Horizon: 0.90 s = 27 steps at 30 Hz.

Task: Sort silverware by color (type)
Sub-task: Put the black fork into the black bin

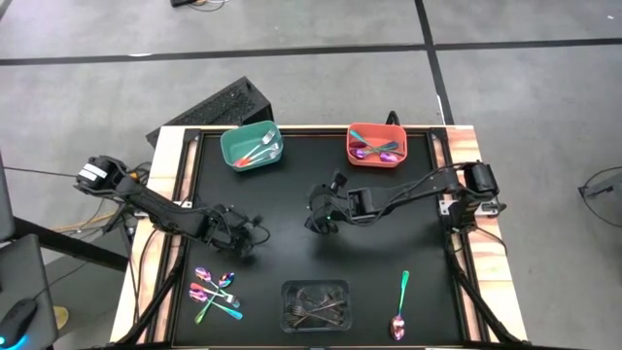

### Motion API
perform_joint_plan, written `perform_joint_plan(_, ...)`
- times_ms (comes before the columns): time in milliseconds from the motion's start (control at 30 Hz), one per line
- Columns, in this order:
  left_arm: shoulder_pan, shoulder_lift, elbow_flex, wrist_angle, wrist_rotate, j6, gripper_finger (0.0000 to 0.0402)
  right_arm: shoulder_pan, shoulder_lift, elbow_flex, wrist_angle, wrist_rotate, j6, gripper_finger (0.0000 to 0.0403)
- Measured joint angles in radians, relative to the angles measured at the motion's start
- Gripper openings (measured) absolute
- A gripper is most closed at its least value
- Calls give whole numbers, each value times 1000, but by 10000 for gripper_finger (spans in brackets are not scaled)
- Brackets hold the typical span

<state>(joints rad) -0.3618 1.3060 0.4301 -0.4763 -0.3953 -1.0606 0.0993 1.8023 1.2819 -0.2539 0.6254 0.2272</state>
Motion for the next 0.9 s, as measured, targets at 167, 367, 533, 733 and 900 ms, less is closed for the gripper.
perform_joint_plan(167,-13,-7,30,1,-30,125,2,54,-36,0,-33,1,8,93)
perform_joint_plan(367,-76,-4,200,122,-37,409,1,193,-165,1,-225,45,93,84)
perform_joint_plan(533,-143,51,388,176,-103,630,0,353,-279,1,-337,167,247,73)
perform_joint_plan(733,-159,220,634,183,-85,768,0,548,-321,2,-384,235,374,70)
perform_joint_plan(900,-159,423,817,158,-42,830,0,640,-332,2,-497,207,550,70)
